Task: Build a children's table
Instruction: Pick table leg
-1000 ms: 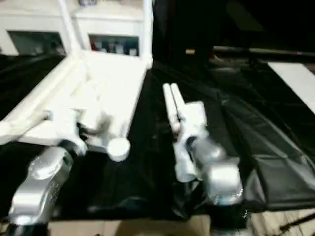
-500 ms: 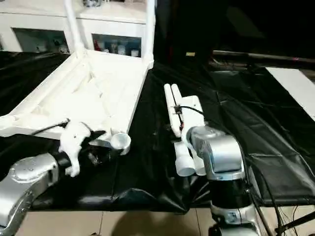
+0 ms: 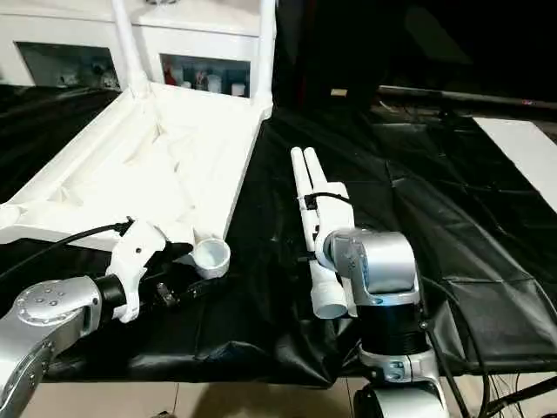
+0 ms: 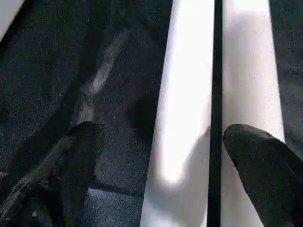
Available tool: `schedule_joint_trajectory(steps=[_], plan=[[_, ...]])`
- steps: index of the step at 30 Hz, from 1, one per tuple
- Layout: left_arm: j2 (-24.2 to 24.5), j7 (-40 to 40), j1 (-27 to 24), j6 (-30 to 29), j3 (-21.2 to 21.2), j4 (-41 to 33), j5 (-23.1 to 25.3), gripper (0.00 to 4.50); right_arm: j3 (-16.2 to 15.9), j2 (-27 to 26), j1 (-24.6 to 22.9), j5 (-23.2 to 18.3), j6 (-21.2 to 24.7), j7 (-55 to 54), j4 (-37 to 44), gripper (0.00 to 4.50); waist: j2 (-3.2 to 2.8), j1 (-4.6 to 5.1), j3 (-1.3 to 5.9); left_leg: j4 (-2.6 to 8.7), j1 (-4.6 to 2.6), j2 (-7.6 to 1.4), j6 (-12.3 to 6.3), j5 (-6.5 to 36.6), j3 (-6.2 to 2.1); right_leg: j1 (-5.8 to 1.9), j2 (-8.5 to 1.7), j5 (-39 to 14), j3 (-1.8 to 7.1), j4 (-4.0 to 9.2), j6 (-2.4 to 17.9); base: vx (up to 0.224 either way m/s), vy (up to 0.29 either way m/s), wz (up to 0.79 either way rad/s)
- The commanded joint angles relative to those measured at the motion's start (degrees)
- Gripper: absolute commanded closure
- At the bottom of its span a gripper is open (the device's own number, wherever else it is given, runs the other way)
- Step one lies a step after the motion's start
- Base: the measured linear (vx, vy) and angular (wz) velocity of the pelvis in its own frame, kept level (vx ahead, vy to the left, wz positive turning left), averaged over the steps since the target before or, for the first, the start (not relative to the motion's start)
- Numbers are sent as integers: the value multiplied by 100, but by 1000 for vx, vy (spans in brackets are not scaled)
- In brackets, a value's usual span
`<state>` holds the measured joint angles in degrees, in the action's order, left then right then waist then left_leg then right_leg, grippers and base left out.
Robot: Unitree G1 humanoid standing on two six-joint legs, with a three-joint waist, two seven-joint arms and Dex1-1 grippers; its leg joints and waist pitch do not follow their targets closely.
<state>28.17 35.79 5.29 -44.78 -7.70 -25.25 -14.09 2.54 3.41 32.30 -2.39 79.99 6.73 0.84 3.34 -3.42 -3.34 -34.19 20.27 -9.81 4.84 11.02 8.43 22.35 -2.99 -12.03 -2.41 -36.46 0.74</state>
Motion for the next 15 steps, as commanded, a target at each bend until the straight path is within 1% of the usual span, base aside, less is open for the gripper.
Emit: schedule_joint_trajectory(steps=[1,3,4,5,6,8,9,10,11,14,15], plan=[[52,2,57,-107,-52,-141,-2,1,116,-43,103,-45,186,38,-77,0,-53,-25,309,446,-17,-217,363,637,-20,-250,-402,-698,291,407,632,0,0,0],[78,23,63,-136,-55,-145,-10,1,119,-72,102,-75,240,26,-72,0,-92,-28,296,458,-27,-220,406,812,-29,-233,-410,-963,296,430,594,0,0,0],[93,33,70,-135,-64,-143,-8,1,146,-95,97,-85,250,23,-53,0,-72,-23,291,463,-32,-222,422,921,-28,-226,-410,-1140,297,451,560,0,0,0],[108,41,76,-132,-69,-138,-11,1,173,-122,93,-102,274,26,-24,0,-100,-24,292,465,-41,-222,449,979,-32,-216,-409,-1224,300,460,538,0,0,0],[127,40,84,-141,-72,-139,-26,1,195,-145,100,-120,295,16,-17,0,-96,-25,288,470,-40,-226,458,1014,-35,-214,-410,-1262,301,463,531,0,0,0],[173,65,124,-131,-95,-117,-31,1,277,-212,120,-200,329,45,59,0,-134,-23,292,474,-47,-223,489,1109,-43,-204,-407,-1302,302,467,517,0,0,0],[196,80,140,-123,-98,-106,-28,1,298,-235,136,-225,336,49,97,0,-122,-22,291,477,-44,-223,491,1119,-47,-209,-403,-1303,298,466,514,0,0,0],[208,88,148,-119,-99,-102,-25,1,297,-238,144,-230,331,44,119,0,-139,-26,296,473,-46,-222,494,1112,-46,-209,-404,-1242,300,464,519,0,0,0],[230,98,158,-105,-97,-96,-15,1,266,-227,175,-249,255,42,226,0,-142,-30,297,474,-46,-223,503,1088,-49,-209,-402,-1202,298,454,534,0,0,0],[233,99,158,-109,-95,-100,-18,1,273,-232,197,-270,256,61,267,0,-139,-30,300,471,-45,-225,511,1045,-46,-213,-401,-1138,297,442,551,0,0,0],[246,109,162,-114,-99,-103,-19,1,270,-225,234,-292,231,90,328,0,-175,-31,301,468,-51,-223,524,1052,-47,-207,-399,-1102,298,441,560,0,0,0]])
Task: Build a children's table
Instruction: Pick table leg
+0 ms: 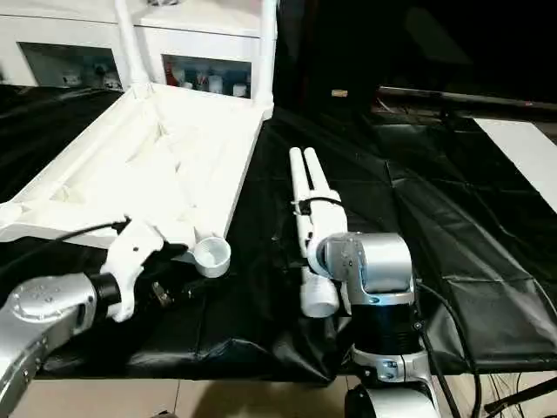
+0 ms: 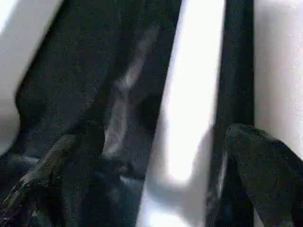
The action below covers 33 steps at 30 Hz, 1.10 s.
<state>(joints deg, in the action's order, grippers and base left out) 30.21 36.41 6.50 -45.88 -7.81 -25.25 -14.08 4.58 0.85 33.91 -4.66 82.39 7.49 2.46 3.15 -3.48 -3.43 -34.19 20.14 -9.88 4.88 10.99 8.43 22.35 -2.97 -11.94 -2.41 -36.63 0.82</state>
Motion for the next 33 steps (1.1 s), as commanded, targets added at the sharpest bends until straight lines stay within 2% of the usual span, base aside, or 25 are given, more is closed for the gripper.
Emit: schedule_joint_trajectory(steps=[1,2,5,6,8,12,14,15,16,18,19,20,21,27,28,30,31,32,33], plan=[[55,54,48,-2,-94,-104,-16,1,72,31,92,-63,-3,13,191,0,-140,-23,312,467,-28,-216,519,1031,-47,-218,-399,-1062,298,456,558,0,0,0],[74,62,60,15,-104,-103,-2,1,87,24,115,-35,40,-17,214,0,-156,-27,312,467,-32,-215,530,1021,-46,-214,-396,-1027,298,455,557,0,0,0],[84,63,79,16,-110,-102,9,1,112,38,102,17,98,-65,114,0,-154,-27,314,465,-31,-211,543,1012,-44,-220,-393,-986,298,448,587,0,0,0],[89,59,83,17,-113,-109,13,1,96,63,83,48,119,-86,47,0,-125,-29,314,468,-30,-213,537,1002,-44,-224,-395,-996,296,449,587,0,0,0],[114,53,90,12,-119,-116,-1,1,121,55,47,46,131,-136,-56,0,-148,-37,309,471,-31,-211,554,1046,-48,-220,-403,-1080,297,452,586,0,0,0],[172,80,49,11,-115,-142,-8,1,175,-48,-20,-9,59,-140,-235,0,-148,-40,313,468,-34,-210,552,1101,-48,-213,-409,-1131,302,458,580,0,0,0],[246,118,-20,3,-112,-175,4,1,424,-311,-66,-148,-116,-95,-607,0,-149,-46,311,474,-24,-210,541,1108,-51,-212,-422,-1137,299,456,617,0,0,0],[260,122,-27,-2,-112,-181,6,1,445,-336,-74,-159,-135,-94,-647,0,-152,-45,312,477,-24,-211,540,1113,-55,-212,-421,-1149,296,452,626,0,0,0],[281,126,-35,-9,-111,-191,7,0,472,-373,-86,-173,-162,-94,-701,19,-180,-47,314,478,-24,-215,553,1132,-62,-214,-429,-1143,295,447,642,0,0,0],[333,154,-80,-5,-101,-232,-4,0,413,-403,-153,-175,-170,-100,-804,30,-151,-43,311,481,-28,-220,548,1119,-58,-216,-415,-1045,288,444,677,0,0,0],[348,169,-83,6,-108,-234,0,0,428,-424,-161,-178,-171,-114,-809,30,-157,-55,311,480,-26,-220,544,1064,-55,-220,-416,-990,289,436,669,0,0,0],[365,180,-80,13,-120,-238,9,0,443,-440,-165,-185,-151,-118,-817,51,-168,-59,306,483,-36,-219,554,1082,-51,-209,-410,-1019,288,440,651,0,0,0],[400,200,-68,14,-98,-254,-2,0,427,-447,-162,-188,-142,-134,-823,64,-145,-66,301,489,-36,-220,547,1102,-49,-209,-414,-1086,290,447,635,0,0,0],[361,180,10,39,-59,-65,-17,0,469,-414,-72,-147,-258,-170,-1083,107,-126,-109,293,503,-48,-219,557,1248,-53,-189,-429,-1417,296,470,544,0,0,0],[275,121,-15,13,-11,-99,-73,0,490,-432,-94,-124,-260,-183,-1132,114,-169,-126,296,502,-50,-222,574,1246,-55,-180,-437,-1387,300,466,540,0,0,0],[227,107,-45,-23,31,-158,-155,0,490,-442,-127,-122,-253,-212,-1124,126,-153,-133,298,502,-56,-225,594,1270,-53,-181,-429,-1325,297,467,555,0,0,0],[240,126,-50,-16,18,-172,-164,0,498,-445,-137,-128,-245,-223,-1110,135,-182,-135,300,499,-56,-218,614,1286,-49,-177,-418,-1259,297,466,571,0,0,0],[249,155,-43,62,-11,-156,-154,0,559,-466,-157,-130,-225,-267,-1089,156,-163,-146,299,506,-53,-217,607,1289,-52,-186,-416,-1256,298,463,560,0,0,0],[248,166,-34,116,-26,-135,-141,0,600,-478,-166,-128,-213,-294,-1080,156,-165,-150,301,504,-53,-218,604,1281,-51,-184,-422,-1257,300,463,559,0,0,0]])
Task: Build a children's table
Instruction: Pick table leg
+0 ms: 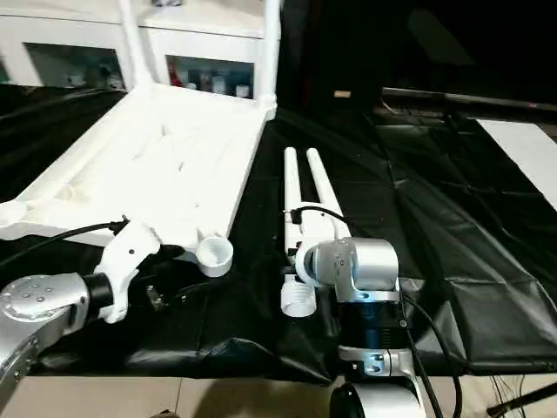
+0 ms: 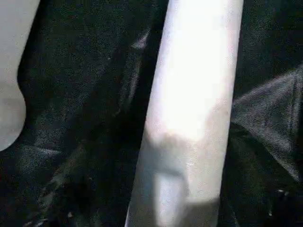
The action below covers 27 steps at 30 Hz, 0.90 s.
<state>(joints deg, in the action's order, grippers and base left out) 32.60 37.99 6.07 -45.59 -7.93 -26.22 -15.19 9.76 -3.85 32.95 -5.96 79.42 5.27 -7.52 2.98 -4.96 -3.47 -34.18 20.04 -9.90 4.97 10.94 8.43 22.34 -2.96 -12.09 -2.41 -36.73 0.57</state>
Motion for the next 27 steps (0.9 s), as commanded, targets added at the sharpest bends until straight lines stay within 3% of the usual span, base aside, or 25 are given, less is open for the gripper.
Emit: schedule_joint_trajectory(steps=[1,2,3,5,10,11,16,18,20,22,23,24,25,26,27], plan=[[-44,-5,37,118,23,27,-34,0,115,-16,-93,3,78,-99,-89,163,-179,-11,306,502,-43,-214,601,1288,-54,-184,-423,-1233,301,470,578,0,0,0],[-70,-13,49,115,41,52,-46,0,110,-7,-113,8,68,-105,-99,172,-162,-9,309,502,-46,-217,607,1278,-51,-185,-417,-1189,301,471,575,0,0,0],[-78,-11,55,115,43,57,-52,0,110,-3,-119,8,70,-107,-97,183,-203,-10,312,501,-46,-215,623,1281,-57,-185,-417,-1162,300,460,582,0,0,0],[-131,15,130,122,16,87,-80,0,120,48,-177,6,86,-114,-61,193,-227,-7,311,500,-47,-210,639,1333,-58,-189,-409,-1136,300,465,589,0,0,0],[-209,-66,209,193,17,164,-62,0,234,72,-154,13,-35,-163,-134,236,-203,-8,309,503,-50,-207,616,1404,-59,-195,-416,-1277,301,489,578,0,0,0],[-263,-175,206,254,50,214,-16,0,268,68,-111,-3,-100,-166,-150,243,-170,-2,312,504,-46,-214,597,1387,-56,-195,-412,-1303,299,488,572,0,0,0],[-403,-390,190,395,154,308,56,0,271,63,-20,-46,-185,-162,-57,259,-186,1,313,504,-42,-219,578,1370,-57,-193,-417,-1306,302,498,554,0,0,0],[-833,-706,309,614,508,549,-62,0,264,148,103,-38,-232,-178,217,262,-198,-3,323,496,-45,-219,585,1329,-59,-201,-419,-1239,299,488,569,0,0,0],[-991,-827,530,355,712,620,-231,0,288,261,196,-60,-407,-160,604,262,-175,-22,339,469,-51,-210,570,1185,-36,-212,-416,-1061,306,482,605,0,0,0],[-1010,-848,573,374,722,627,-236,0,319,281,224,-89,-436,-144,663,263,-137,-30,336,477,-12,-214,523,1000,-44,-238,-412,-869,298,461,567,0,0,0],[-1205,-1028,691,364,856,651,-332,0,348,378,253,-182,-775,0,782,263,-77,-27,337,471,-7,-213,486,943,-34,-248,-417,-869,295,464,535,0,0,0],[-1266,-1098,743,321,875,618,-355,0,387,424,278,-297,-1126,182,852,263,-100,-42,340,466,-5,-220,478,901,-38,-250,-431,-850,294,449,540,0,0,0],[-1275,-1108,748,319,878,615,-357,0,394,426,281,-313,-1158,203,857,263,-92,-45,338,457,1,-223,439,902,-28,-248,-441,-869,295,459,537,0,0,0],[-1485,-1438,850,385,951,588,-279,0,495,478,326,-619,-1651,649,953,263,-107,-35,349,447,13,-227,390,878,-24,-257,-439,-750,296,446,560,0,0,0],[-1514,-1479,872,393,956,595,-267,0,511,486,328,-668,-1684,718,964,263,-89,-31,344,442,17,-232,354,881,-23,-263,-439,-716,296,457,564,0,0,0]])
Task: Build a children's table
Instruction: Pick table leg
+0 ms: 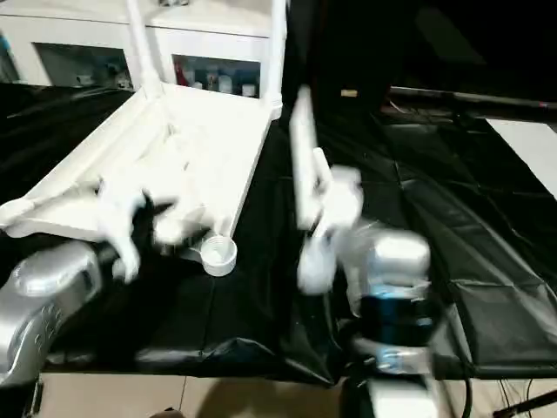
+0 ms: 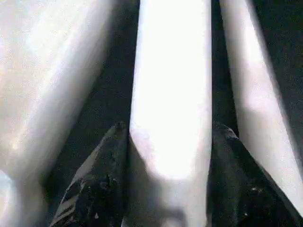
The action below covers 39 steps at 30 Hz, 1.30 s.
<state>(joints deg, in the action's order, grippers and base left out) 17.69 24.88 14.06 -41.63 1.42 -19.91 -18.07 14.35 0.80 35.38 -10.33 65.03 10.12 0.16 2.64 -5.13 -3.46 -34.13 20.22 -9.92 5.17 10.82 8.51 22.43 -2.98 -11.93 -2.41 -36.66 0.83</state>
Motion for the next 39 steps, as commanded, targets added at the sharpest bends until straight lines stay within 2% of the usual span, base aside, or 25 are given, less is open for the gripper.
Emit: schedule_joint_trajectory(steps=[1,2,4,5,6,7,8,9,10,11,12,13,14,18,19,22,24,25,26,27,28,31,35,37,39], plan=[[-105,-282,134,19,33,-19,55,0,96,45,89,-367,-339,427,227,263,-46,-5,345,436,8,-217,260,841,-29,-283,-422,-705,291,449,562,0,0,0],[-335,-529,385,-178,177,128,9,0,224,121,79,-678,-301,824,260,263,-30,-4,343,421,0,-214,202,811,-14,-282,-413,-703,295,451,571,0,0,0],[-517,-672,598,-212,265,264,-37,0,334,183,49,-978,-212,1201,298,263,-22,-14,355,405,-1,-217,156,723,-19,-295,-417,-624,289,448,622,0,0,0],[-874,-869,943,-383,501,440,-350,0,443,283,-36,-1390,-70,1746,368,263,70,-38,355,381,2,-202,44,649,4,-317,-426,-675,288,451,682,0,0,0],[-1100,-987,1138,-530,662,514,-593,0,479,349,-87,-1578,-12,2010,407,263,77,-65,360,379,-21,-223,12,629,-1,-296,-443,-687,283,465,718,0,0,0],[-1288,-1076,1314,-517,775,574,-783,0,498,410,-117,-1723,20,2215,429,263,121,-70,356,375,24,-222,-31,512,-3,-329,-456,-636,271,448,800,0,0,0],[-1384,-1100,1411,-489,822,604,-896,0,513,441,-129,-1818,46,2321,437,263,146,-81,354,373,25,-238,-48,463,-5,-313,-465,-648,266,460,828,0,0,0],[-1722,-1024,1673,-547,1007,700,-1578,0,528,518,-135,-2069,58,2582,432,263,189,-81,361,373,16,-250,-54,415,-7,-307,-468,-622,259,458,842,0,0,0],[-1832,-1013,1746,-599,1068,731,-1794,0,516,549,-140,-2155,42,2673,431,263,184,-98,366,361,20,-240,-36,336,-1,-315,-472,-556,253,442,921,0,0,0],[-1832,-1013,1746,-599,1068,731,-1794,0,516,549,-140,-2155,42,2673,431,264,214,-85,368,353,31,-248,-48,271,-4,-312,-459,-391,248,430,978,0,0,0],[-1954,-1049,1804,-714,1120,767,-1982,0,469,591,-156,-2212,8,2750,449,264,223,-81,368,356,39,-251,-60,228,-5,-318,-456,-324,247,423,982,0,0,0],[-2010,-1091,1823,-776,1117,778,-1962,0,412,635,-185,-2227,-21,2796,479,264,198,-85,373,344,31,-241,-84,185,-1,-318,-455,-245,249,417,984,0,0,0],[-2061,-1108,1836,-863,1113,797,-1942,0,356,673,-211,-2239,-39,2832,517,264,226,-79,374,338,29,-244,-129,141,6,-322,-451,-196,253,431,961,0,0,0],[-2163,-1117,1849,-1021,1151,833,-1979,0,250,722,-268,-2309,-31,2924,647,264,240,-94,370,343,28,-249,-144,110,6,-331,-461,-352,252,455,880,0,0,0],[-2208,-1131,1870,-1055,1190,849,-2005,0,115,780,-318,-2272,-69,2989,701,264,223,-101,370,342,24,-257,-137,113,1,-328,-462,-368,249,454,880,0,0,0],[-2261,-1276,1967,-1168,1278,918,-2196,0,-329,967,-469,-2168,-259,3180,874,264,246,-111,374,337,25,-267,-140,61,-4,-340,-459,-226,246,450,890,0,0,0],[-2239,-1365,2005,-1161,1275,964,-2345,0,-488,997,-493,-2126,-355,3196,938,264,245,-113,375,335,34,-260,-147,81,-6,-336,-468,-272,245,452,879,0,0,0],[-2309,-1395,2068,-1150,1358,997,-2506,0,-584,967,-456,-2112,-399,3159,966,264,274,-118,377,330,40,-254,-147,74,0,-338,-466,-286,248,454,882,0,0,0],[-2342,-1403,2090,-1163,1400,1002,-2560,0,-618,961,-444,-2111,-415,3145,974,264,262,-124,388,324,42,-257,-146,16,-4,-341,-471,-219,247,433,913,0,0,0],[-2341,-1408,2097,-1177,1403,996,-2550,0,-666,967,-437,-2090,-446,3140,979,264,260,-127,379,325,44,-258,-160,-8,-3,-326,-464,-174,246,435,927,0,0,0],[-2319,-1405,2103,-1185,1384,990,-2500,0,-709,978,-434,-2071,-480,3137,980,264,289,-122,370,329,46,-261,-165,20,1,-322,-460,-217,242,443,918,0,0,0],[-2328,-1469,2102,-1176,1404,1004,-2420,0,-894,1022,-431,-1966,-579,3149,1009,264,269,-134,369,335,40,-266,-125,120,-1,-318,-467,-410,244,458,832,0,0,0],[-2358,-1534,2120,-1208,1529,1063,-2410,39,-1067,1126,-465,-1883,-690,3203,1048,264,270,-135,364,341,34,-267,-46,212,-5,-313,-464,-480,246,472,753,0,0,0],[-2189,-1561,2139,-1220,1537,1111,-2438,62,-1265,1291,-490,-1792,-845,3237,1066,264,249,-149,368,340,30,-266,-17,238,-12,-309,-465,-502,242,475,703,0,0,0],[-2120,-1575,2144,-1209,1546,1132,-2484,83,-1327,1344,-501,-1762,-894,3245,1077,264,259,-142,367,342,39,-255,-11,249,-11,-318,-451,-495,246,474,654,0,0,0]])
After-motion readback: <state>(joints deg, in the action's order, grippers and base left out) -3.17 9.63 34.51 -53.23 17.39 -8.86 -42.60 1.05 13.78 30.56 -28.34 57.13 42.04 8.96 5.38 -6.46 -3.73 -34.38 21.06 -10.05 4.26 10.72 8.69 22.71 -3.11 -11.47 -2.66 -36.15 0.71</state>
